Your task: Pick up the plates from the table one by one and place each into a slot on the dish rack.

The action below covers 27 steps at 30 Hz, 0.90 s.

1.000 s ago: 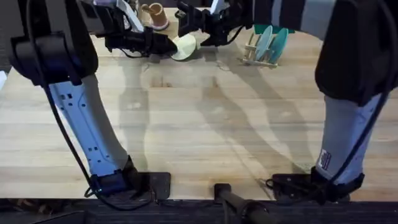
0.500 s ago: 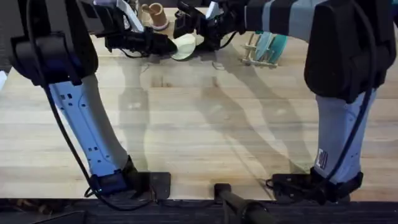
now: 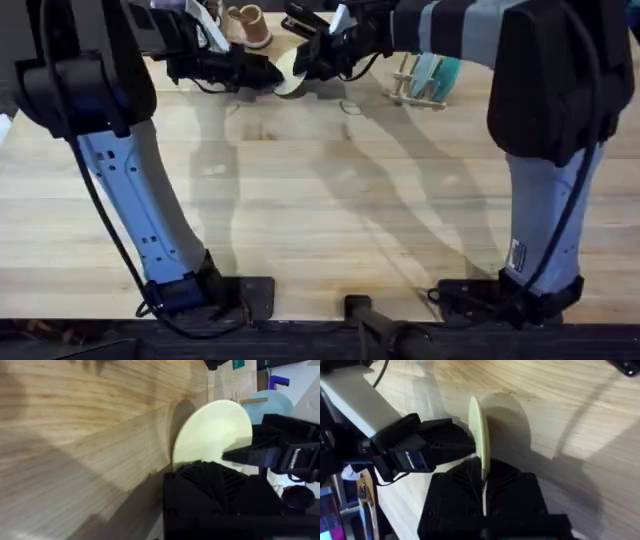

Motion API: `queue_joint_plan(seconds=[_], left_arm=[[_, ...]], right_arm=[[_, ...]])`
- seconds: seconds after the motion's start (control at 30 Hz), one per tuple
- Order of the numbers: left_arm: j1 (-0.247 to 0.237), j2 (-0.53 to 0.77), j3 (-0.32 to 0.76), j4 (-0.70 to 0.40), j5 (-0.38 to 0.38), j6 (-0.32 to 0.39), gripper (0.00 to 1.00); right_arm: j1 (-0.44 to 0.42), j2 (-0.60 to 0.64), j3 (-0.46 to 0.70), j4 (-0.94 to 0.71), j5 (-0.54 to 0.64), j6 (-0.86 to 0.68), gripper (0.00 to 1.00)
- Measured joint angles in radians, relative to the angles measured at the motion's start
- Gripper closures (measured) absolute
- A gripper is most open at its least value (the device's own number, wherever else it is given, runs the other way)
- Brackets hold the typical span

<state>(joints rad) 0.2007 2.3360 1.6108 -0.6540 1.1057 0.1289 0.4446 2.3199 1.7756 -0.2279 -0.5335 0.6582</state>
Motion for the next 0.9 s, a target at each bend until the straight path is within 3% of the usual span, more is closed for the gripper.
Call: queue_joint_plan(seconds=[0.53, 0.77, 0.9], left_arm=[[0.000, -0.006, 0.000, -0.015, -0.008, 0.003, 0.962], [-0.006, -0.100, -0.013, -0.148, -0.167, 0.051, 0.960], [-0.008, -0.189, -0.013, -0.190, -0.213, 0.077, 0.960]], right_arm=[[-0.002, 0.000, 0.000, 0.001, -0.006, -0.025, 0.971], [-0.006, -0.061, 0.000, -0.094, 0.054, -0.096, 0.970], [-0.011, -0.156, 0.000, -0.148, 0.110, -0.155, 0.970]])
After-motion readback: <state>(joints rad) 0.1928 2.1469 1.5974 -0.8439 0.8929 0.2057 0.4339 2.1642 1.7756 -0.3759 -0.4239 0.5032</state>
